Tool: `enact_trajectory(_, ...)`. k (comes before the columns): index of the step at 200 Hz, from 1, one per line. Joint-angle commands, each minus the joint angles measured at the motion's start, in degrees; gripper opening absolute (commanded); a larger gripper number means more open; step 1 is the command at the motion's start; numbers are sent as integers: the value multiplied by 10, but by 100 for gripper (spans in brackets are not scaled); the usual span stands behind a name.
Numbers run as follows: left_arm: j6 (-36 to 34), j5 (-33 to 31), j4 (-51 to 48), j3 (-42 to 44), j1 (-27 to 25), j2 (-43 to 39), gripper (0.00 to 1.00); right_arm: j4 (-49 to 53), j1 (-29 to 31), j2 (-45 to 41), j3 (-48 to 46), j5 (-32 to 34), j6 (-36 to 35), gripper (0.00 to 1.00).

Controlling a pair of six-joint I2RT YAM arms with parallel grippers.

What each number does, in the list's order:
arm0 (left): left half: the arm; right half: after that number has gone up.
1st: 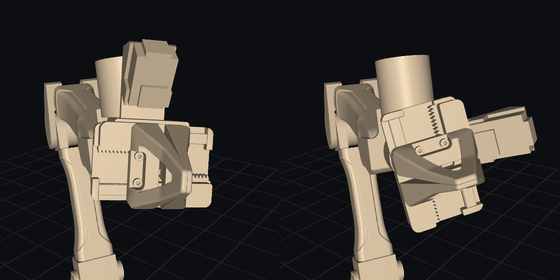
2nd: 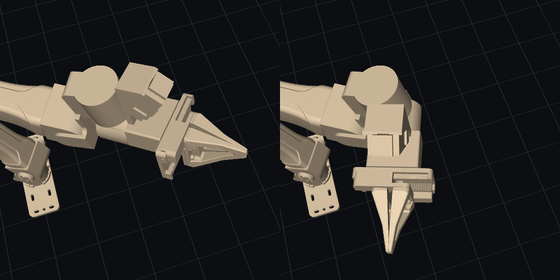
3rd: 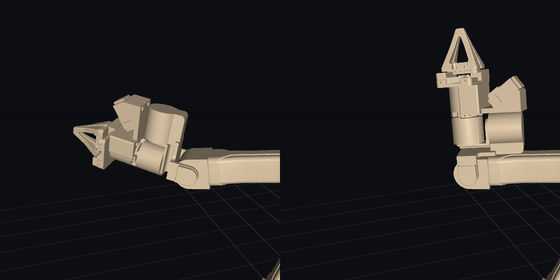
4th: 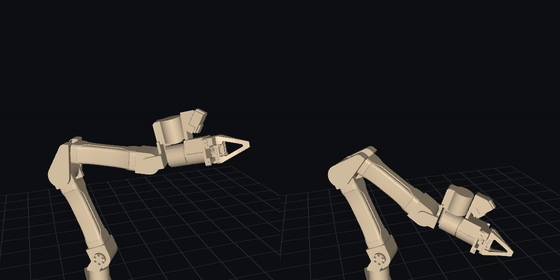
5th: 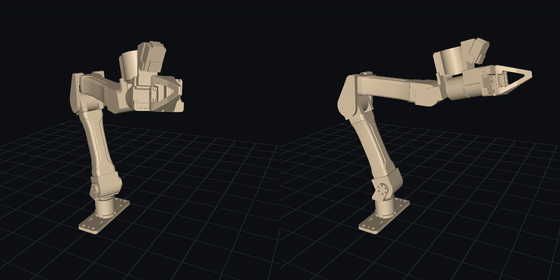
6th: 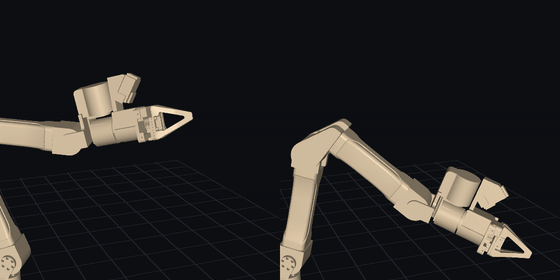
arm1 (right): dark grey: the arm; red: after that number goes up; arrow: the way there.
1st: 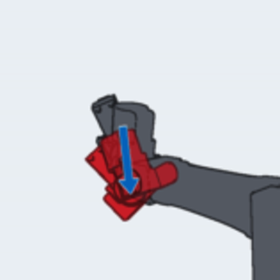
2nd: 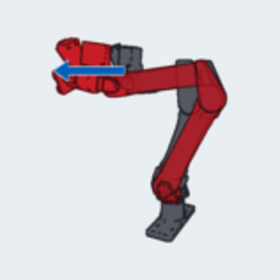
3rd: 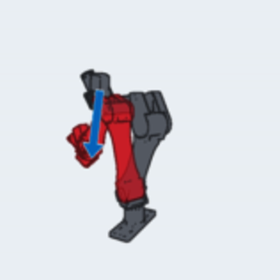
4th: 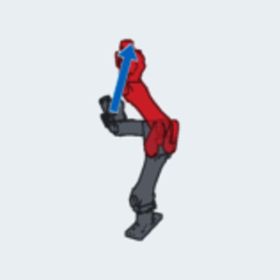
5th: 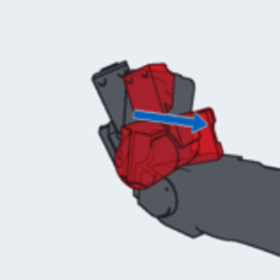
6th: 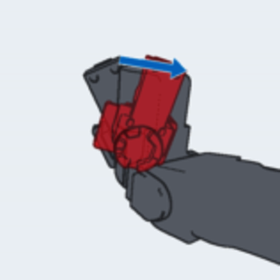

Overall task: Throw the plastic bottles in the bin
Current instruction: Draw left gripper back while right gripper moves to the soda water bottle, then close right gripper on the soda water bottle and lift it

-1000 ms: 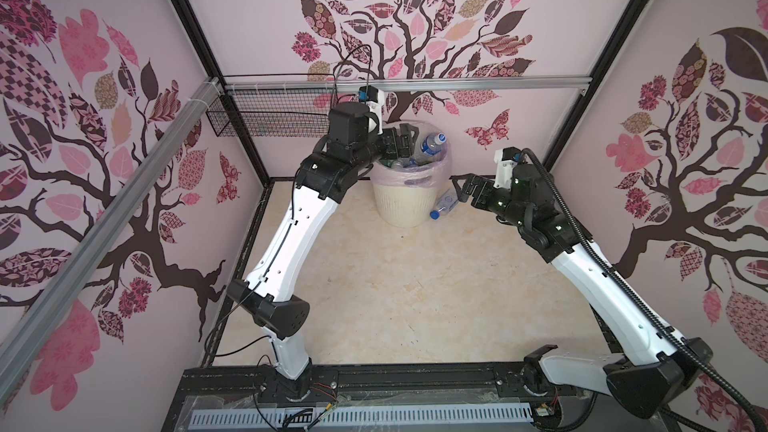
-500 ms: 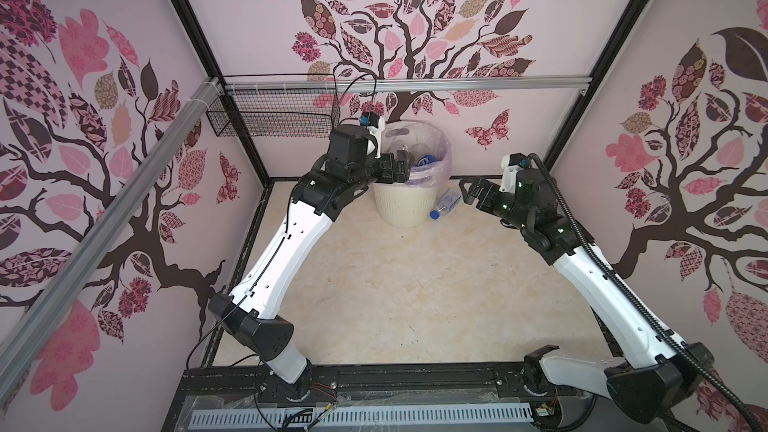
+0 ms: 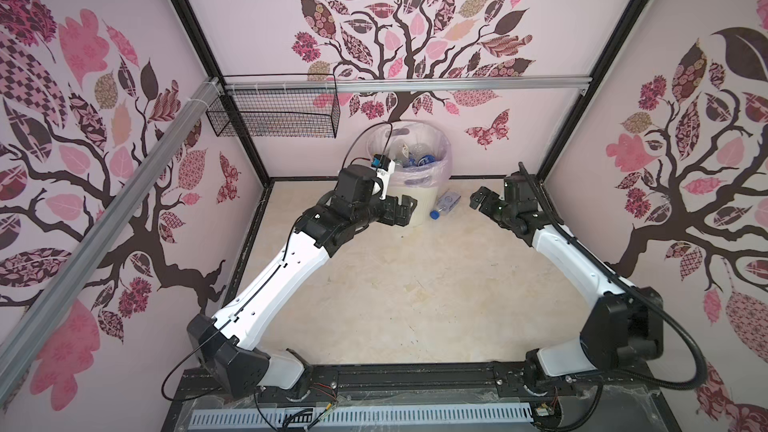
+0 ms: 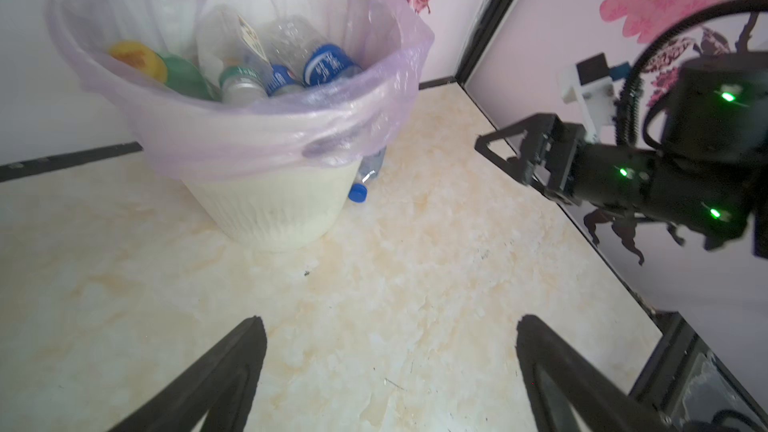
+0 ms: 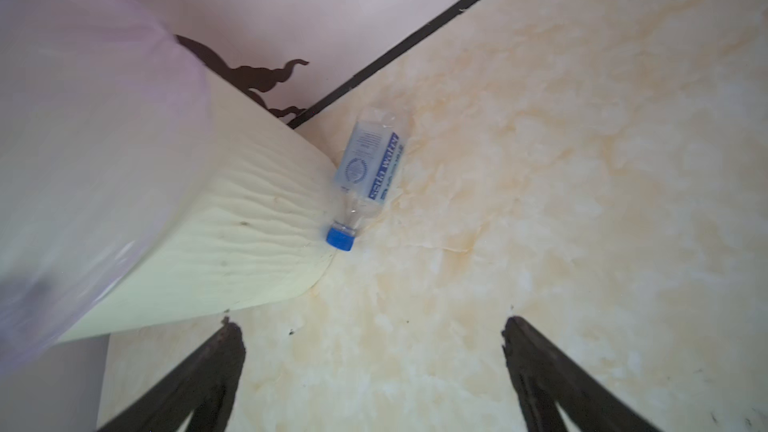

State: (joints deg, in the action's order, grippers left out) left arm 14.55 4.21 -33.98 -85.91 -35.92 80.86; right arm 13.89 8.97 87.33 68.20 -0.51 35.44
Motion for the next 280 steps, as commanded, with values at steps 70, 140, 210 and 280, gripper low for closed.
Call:
enact_trajectory(70,22,21,81,138,-5,23,97,-20,-21,296,202,-52,-10,100)
enact_trajectory(140,7,14,89,160,-5,50,97,12,-20,444,368,-68,8,100)
enact_trajectory(210,9,19,97,167,-6,66,97,73,-3,537,504,-53,-2,100)
enact_trajectory(280,10,17,97,171,-5,57,97,118,15,594,557,-34,-11,87)
